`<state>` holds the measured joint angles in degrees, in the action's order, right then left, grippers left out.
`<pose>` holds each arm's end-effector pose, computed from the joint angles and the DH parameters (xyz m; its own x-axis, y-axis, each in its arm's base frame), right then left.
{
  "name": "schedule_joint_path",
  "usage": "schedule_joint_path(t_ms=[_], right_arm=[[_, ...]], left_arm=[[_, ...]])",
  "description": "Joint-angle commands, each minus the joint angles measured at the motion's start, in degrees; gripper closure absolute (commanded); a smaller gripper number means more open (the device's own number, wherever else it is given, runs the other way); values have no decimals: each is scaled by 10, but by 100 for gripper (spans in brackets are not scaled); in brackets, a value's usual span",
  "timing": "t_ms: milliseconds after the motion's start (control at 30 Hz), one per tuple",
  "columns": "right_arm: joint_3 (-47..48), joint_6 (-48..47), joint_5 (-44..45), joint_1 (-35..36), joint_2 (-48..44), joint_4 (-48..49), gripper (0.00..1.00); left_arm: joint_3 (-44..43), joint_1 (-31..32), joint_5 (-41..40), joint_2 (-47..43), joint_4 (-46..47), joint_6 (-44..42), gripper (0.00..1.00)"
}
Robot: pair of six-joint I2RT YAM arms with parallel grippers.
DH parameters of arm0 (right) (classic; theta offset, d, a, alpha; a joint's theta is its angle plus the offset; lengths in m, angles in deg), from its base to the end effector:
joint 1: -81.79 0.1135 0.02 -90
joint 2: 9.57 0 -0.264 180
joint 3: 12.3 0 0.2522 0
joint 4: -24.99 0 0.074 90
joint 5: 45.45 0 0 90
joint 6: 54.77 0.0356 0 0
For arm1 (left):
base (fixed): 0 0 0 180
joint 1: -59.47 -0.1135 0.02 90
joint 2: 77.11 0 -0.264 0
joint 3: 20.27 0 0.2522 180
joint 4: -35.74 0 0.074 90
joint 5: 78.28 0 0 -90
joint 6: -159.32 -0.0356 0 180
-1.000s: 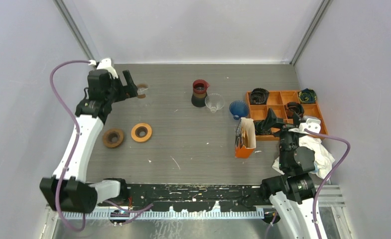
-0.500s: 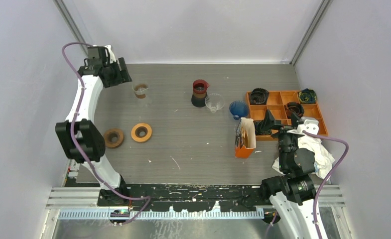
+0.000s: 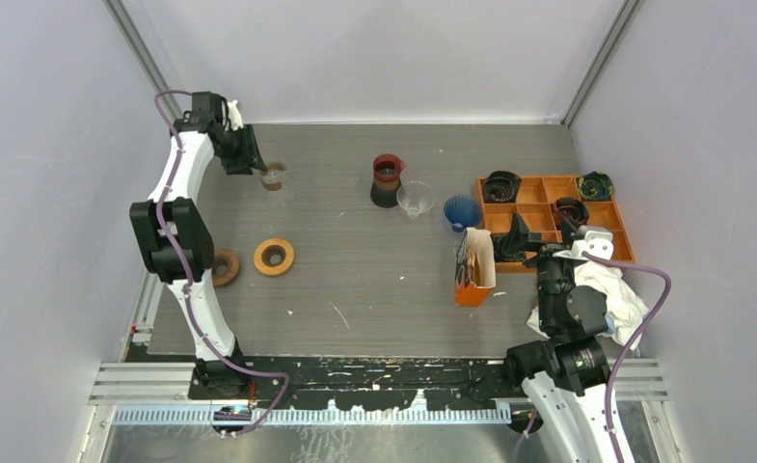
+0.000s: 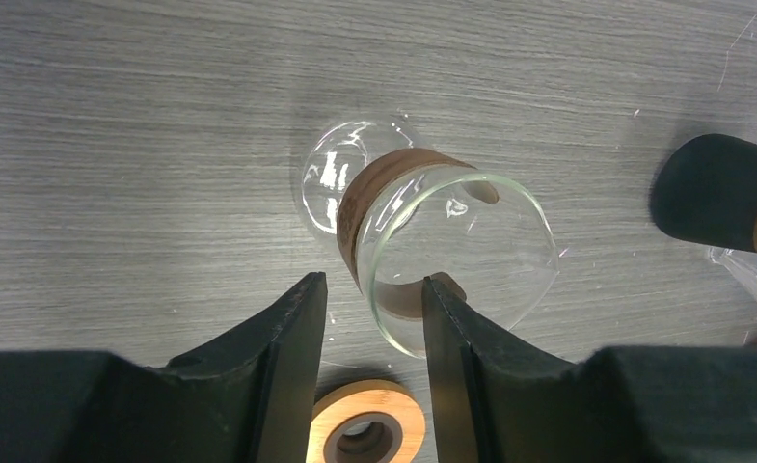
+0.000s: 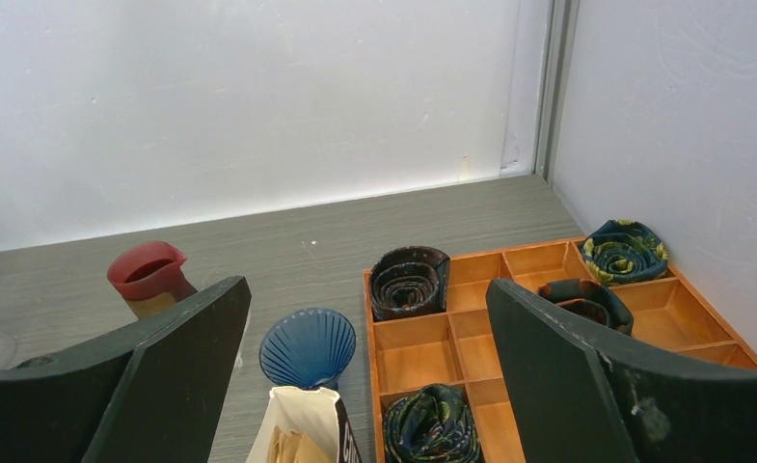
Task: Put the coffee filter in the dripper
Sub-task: Move the coffee server to the center of the board.
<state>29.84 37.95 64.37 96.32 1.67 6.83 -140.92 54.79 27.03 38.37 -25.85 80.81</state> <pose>0.0827 0.0090 0.3182 0.2172 0.1024 -0.9707 0.0739 0.9899 0.1210 0.4440 0.0269 0.2843 -0.8270 -0.2605 -0.4982 -0.0999 0.9402 -0.3257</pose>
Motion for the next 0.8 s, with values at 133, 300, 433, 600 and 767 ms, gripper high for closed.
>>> schedule_joint_path(t_ms=[133,300,433,600,767], right_arm=[[1,-13,5,3,6,31,0],[2,-14,8,2,7,31,0],[3,-13,11,3,4,30,0],[2,-13,11,3,0,29,0],[2,-12,10,3,-6,29,0]], left_arm=[[-50,1,22,26,-26,-9,66],[-49,10,17,23,-32,-14,75],[-41,19,3,10,-39,-10,83],[-12,35,-22,-24,-44,13,91],[32,54,-56,-69,-46,78,100]])
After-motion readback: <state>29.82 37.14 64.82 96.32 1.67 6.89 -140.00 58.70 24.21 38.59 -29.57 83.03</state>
